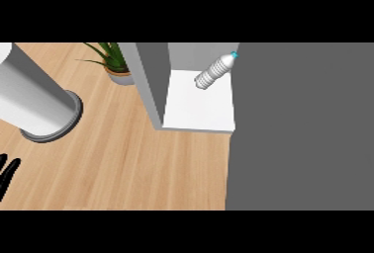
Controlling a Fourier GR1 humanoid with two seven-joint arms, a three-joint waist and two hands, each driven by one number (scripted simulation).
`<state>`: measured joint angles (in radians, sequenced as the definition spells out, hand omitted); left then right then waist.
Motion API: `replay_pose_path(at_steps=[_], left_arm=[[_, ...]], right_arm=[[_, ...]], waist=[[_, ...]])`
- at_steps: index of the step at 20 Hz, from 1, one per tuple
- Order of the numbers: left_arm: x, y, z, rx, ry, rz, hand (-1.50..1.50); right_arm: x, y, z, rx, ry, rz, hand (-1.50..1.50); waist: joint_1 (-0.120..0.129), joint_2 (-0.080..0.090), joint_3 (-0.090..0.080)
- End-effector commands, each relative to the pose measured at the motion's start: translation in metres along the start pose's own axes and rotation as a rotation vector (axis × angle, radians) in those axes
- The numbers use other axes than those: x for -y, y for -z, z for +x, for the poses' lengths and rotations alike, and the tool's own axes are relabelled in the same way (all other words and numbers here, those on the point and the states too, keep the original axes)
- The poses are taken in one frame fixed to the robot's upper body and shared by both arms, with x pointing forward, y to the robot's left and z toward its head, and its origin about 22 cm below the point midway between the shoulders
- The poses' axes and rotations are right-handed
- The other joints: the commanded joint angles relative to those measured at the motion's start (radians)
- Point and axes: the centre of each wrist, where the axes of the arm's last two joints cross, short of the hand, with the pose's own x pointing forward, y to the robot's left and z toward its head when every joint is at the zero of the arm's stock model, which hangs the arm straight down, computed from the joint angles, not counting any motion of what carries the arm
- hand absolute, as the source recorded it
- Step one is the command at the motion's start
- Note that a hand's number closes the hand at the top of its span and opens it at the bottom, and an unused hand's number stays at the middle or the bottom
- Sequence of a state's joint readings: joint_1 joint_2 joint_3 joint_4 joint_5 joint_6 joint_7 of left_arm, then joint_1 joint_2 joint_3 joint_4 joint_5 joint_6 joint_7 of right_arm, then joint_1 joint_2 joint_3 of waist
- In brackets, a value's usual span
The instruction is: Pick up the bottled water, place it into the cabinet and close the cabinet
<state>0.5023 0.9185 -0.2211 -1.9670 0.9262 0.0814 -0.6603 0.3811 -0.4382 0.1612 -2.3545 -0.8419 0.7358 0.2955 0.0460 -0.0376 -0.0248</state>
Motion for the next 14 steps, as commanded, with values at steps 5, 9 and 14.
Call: replay_pose_path(at_steps=[5, 9, 14], left_arm=[[-0.017, -0.005, 0.01, -0.004, 0.014, -0.022, -1.5], [-0.017, -0.006, 0.013, -0.003, -0.015, -0.039, -1.5], [-0.028, -0.011, 0.017, -0.011, -0.001, -0.026, -1.5]], right_arm=[[-0.025, 0.039, 0.035, -0.021, -0.181, 0.028, 1.5], [-0.022, 0.063, 0.032, 0.009, -0.143, 0.046, 1.5], [-0.019, 0.095, 0.027, 0.034, -0.073, 0.014, 1.5]], waist=[[0.028, 0.002, -0.002], [0.036, 0.005, 0.0], [0.041, 0.006, 0.001]])
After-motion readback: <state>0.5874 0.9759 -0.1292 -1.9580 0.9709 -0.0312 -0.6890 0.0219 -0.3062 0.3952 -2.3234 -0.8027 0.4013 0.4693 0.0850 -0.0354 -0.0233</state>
